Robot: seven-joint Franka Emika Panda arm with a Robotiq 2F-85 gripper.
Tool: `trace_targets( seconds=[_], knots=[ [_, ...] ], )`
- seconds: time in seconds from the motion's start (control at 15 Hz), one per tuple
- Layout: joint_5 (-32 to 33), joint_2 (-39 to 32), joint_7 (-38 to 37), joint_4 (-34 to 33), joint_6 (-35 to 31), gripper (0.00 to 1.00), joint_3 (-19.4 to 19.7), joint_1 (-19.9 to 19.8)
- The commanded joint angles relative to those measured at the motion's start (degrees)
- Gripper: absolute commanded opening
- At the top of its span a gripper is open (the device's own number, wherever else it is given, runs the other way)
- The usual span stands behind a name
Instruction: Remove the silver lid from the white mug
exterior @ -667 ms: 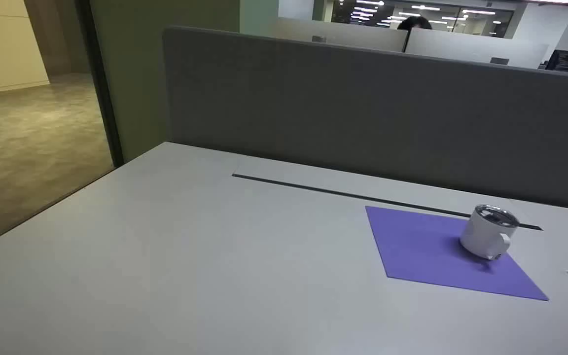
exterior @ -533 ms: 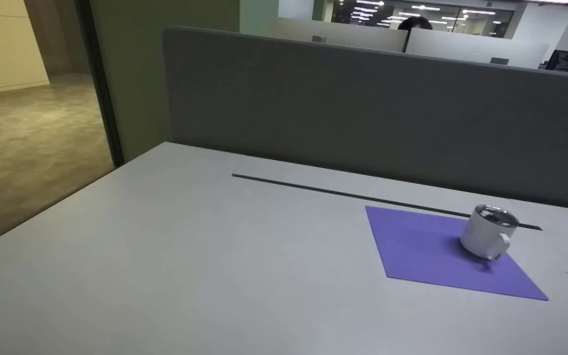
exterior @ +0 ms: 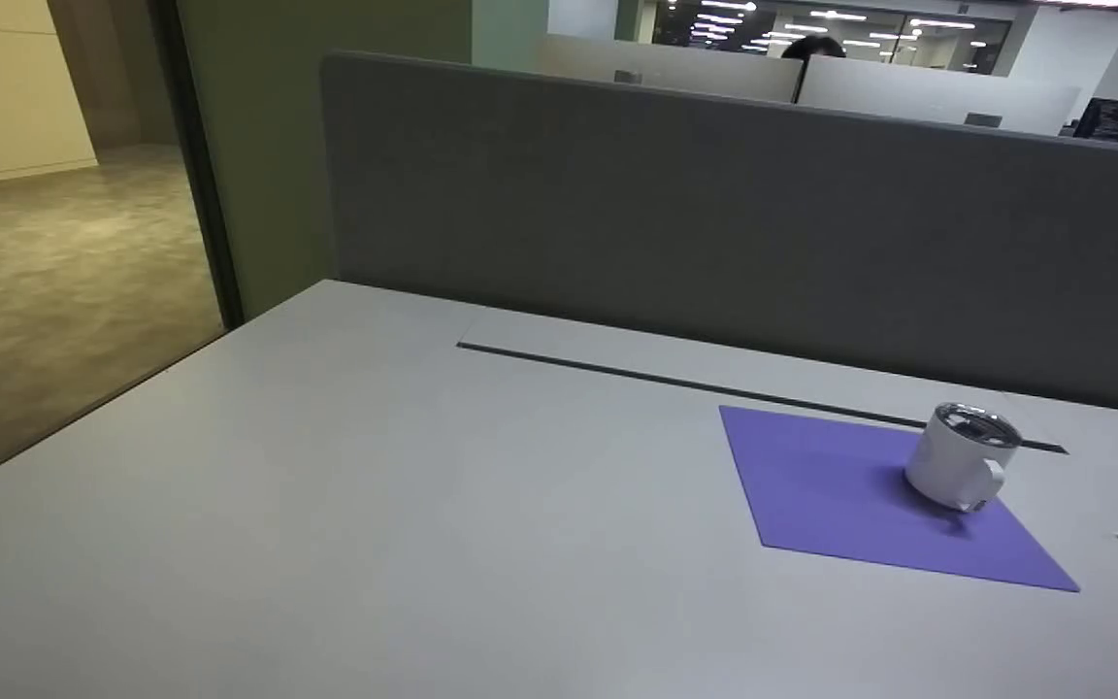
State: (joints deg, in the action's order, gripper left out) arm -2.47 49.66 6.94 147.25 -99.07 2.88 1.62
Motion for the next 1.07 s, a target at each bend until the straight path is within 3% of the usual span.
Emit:
trace_targets(
  seconds=[0.0, 0.2, 0.4, 0.6, 0.8, 1.0],
  knots=[
    [1.52, -2.36, 1.83, -0.6, -5.27, 1.0, 1.06, -0.81],
    [5.78, -8.55, 4.1, -1.43, -17.04, 1.0, 2.4, -2.52],
    [8.13, -19.45, 7.61, -3.33, -29.96, 1.0, 4.41, -2.74],
    [9.1, -30.72, 12.94, -7.0, -38.64, 1.0, 6.17, -2.53],
    [8.47, -41.21, 16.82, -12.51, -42.86, 1.0, 6.85, -2.89],
    [9.26, -50.7, 17.59, -20.61, -41.9, 1.0, 5.94, -4.22]
  ],
)
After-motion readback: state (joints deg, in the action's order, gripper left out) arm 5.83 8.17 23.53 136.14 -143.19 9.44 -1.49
